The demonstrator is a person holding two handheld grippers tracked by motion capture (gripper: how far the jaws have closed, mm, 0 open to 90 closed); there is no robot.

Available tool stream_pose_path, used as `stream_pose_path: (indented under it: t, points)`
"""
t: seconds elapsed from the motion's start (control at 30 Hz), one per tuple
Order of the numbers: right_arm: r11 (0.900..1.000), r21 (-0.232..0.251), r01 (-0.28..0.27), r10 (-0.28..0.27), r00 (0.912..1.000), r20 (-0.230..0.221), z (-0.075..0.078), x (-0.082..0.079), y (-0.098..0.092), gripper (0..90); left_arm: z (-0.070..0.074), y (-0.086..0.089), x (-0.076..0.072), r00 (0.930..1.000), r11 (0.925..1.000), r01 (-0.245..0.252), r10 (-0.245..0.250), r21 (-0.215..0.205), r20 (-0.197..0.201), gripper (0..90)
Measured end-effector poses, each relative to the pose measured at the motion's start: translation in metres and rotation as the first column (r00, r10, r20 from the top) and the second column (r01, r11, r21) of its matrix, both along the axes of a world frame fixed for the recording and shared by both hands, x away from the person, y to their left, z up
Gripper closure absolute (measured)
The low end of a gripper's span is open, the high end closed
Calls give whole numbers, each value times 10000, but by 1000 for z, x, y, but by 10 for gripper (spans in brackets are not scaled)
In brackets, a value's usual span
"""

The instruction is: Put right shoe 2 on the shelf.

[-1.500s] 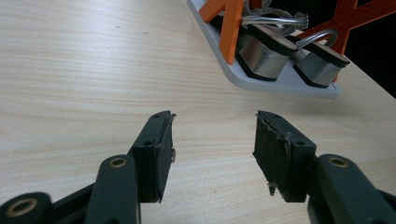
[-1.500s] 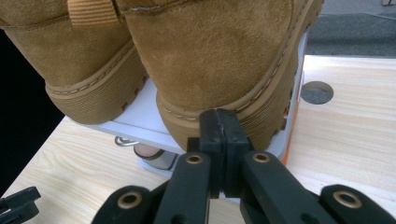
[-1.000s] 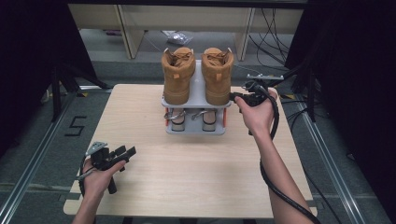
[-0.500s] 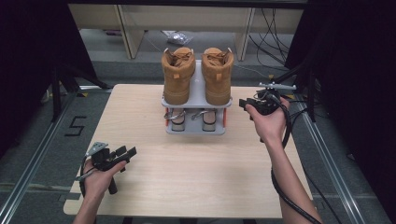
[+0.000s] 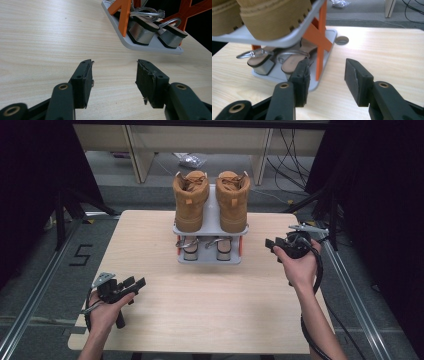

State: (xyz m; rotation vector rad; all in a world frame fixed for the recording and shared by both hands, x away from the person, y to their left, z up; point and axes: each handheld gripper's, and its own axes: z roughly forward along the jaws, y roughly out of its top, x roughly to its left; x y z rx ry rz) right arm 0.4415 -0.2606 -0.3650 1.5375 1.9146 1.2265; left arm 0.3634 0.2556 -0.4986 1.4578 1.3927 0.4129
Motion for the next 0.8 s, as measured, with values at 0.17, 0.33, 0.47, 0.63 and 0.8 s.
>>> stream_pose_path:
  t: [0.17,0.33,0.47,0.63,0.8]
  points:
    - [9999,-66,100,-99,9999,57,-15,-6,-10,547,-1,0,0,10000,10000,1,-1,-4,4,462]
    - [9998,157,156,-153,9997,-199,-28,-15,-14,541,0,1,0,10000,10000,-31,31,14,24,462]
    - [9996,246,146,-141,9997,-186,-40,-22,-20,537,0,2,-1,9999,9999,-97,97,-39,81,463]
    - [9984,355,446,-436,9987,-278,-50,-31,-24,533,0,3,-1,9999,9999,-107,107,-4,46,462]
    - [9969,536,570,-546,9975,-452,-63,-42,-25,528,-1,2,-1,10000,10000,-63,63,-38,71,462]
